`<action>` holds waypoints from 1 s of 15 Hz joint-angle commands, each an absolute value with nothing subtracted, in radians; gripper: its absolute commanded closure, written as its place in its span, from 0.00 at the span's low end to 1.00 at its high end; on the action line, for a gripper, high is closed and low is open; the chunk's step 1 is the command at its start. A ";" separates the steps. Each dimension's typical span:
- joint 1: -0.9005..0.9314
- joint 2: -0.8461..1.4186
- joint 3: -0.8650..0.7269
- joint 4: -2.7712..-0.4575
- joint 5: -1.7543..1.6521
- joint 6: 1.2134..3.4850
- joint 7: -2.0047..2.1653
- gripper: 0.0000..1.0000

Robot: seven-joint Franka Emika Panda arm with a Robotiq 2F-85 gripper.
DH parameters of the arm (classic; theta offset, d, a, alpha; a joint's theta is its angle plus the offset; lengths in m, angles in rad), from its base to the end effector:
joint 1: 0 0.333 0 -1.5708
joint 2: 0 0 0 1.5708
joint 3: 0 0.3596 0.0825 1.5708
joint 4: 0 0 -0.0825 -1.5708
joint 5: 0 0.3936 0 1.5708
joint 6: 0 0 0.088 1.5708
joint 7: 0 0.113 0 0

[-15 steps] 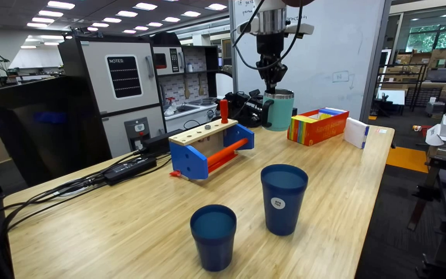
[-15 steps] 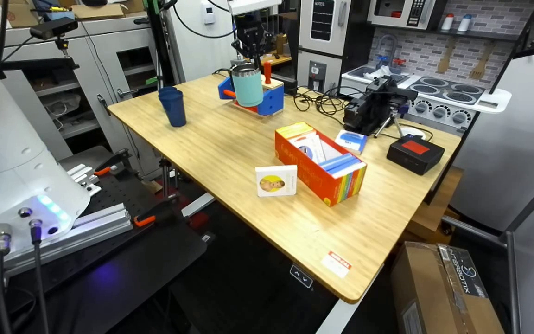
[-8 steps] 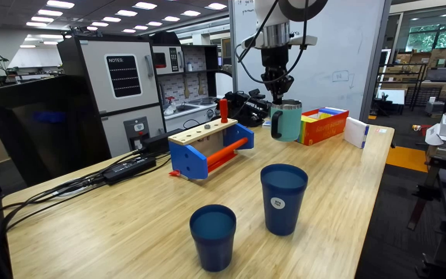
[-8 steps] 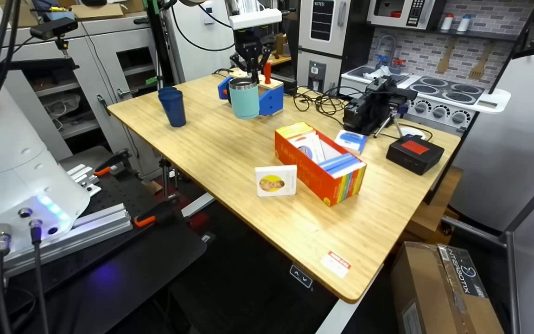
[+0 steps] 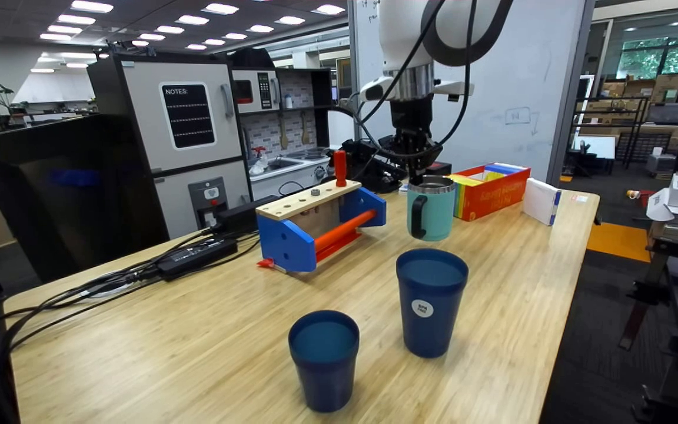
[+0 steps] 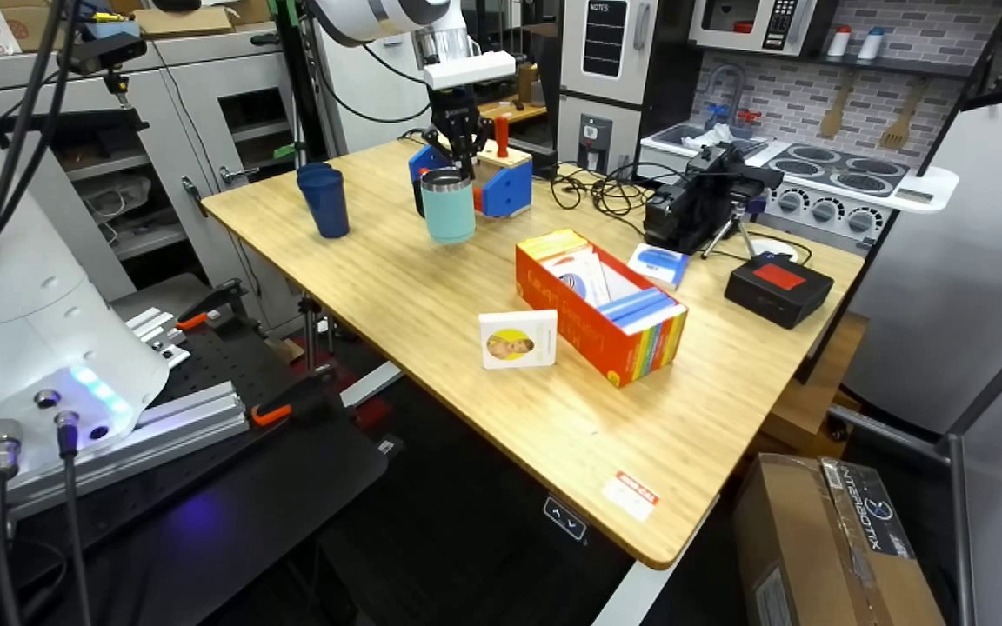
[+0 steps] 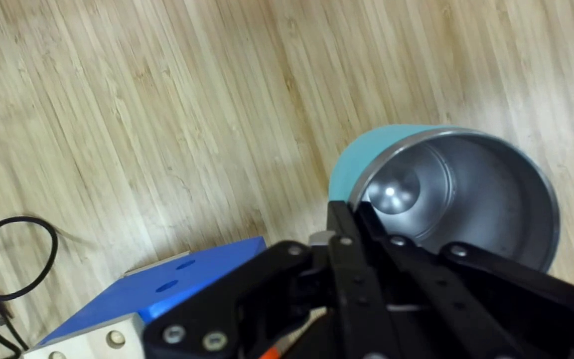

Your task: Move the thermocup to the left

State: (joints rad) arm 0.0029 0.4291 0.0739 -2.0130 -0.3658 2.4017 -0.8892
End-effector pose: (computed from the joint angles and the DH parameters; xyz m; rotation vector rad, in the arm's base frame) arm 0.6238 0.0420 0.2622 2.4109 1.7135 -0.1713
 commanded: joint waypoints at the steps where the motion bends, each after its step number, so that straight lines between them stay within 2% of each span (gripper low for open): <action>1: 0.019 0.451 0.055 -2.041 -0.439 2.490 -0.880 0.98; 4: 0.025 0.461 0.046 -2.070 -0.486 2.541 -0.869 0.98; 5: 0.026 0.457 0.043 -2.081 -0.500 2.550 -0.868 0.69; 6: 0.027 0.452 0.040 -2.089 -0.513 2.555 -0.868 0.68; 8: 0.029 0.442 0.035 -2.100 -0.538 2.552 -0.868 0.56; 15: -0.007 0.380 0.051 -2.142 -0.545 2.574 -0.920 0.08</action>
